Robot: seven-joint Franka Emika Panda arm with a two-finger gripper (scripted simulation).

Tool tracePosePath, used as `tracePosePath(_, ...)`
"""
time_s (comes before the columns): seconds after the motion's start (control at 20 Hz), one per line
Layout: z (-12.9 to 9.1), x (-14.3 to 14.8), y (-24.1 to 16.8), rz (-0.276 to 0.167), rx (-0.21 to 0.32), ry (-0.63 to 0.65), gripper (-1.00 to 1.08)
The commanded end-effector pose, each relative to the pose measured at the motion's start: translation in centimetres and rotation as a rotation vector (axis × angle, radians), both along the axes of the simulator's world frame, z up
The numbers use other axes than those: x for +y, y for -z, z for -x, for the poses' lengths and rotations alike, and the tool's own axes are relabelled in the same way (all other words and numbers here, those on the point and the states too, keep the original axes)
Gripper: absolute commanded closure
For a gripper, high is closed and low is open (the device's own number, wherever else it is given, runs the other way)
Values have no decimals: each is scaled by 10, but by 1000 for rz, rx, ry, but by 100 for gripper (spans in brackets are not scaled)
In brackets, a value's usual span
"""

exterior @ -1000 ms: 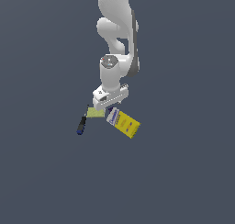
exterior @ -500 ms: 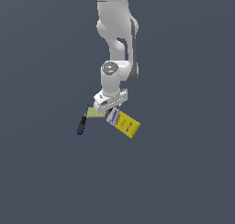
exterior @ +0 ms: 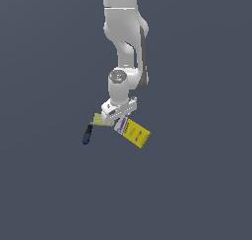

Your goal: Pick up a designated object from a clutter of objects.

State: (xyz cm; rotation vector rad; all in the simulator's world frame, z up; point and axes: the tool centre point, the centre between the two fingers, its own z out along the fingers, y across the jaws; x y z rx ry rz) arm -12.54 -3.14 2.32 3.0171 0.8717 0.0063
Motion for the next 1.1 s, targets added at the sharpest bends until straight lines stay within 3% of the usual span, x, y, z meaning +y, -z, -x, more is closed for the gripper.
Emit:
tracePosePath(0.0, 1, -1, 1, 0, 4, 1, -92)
tracePosePath(0.05, 1, -1, 1, 0, 4, 1, 108)
tracePosePath(1.05, -7, 9, -20, 0, 3, 0, 108)
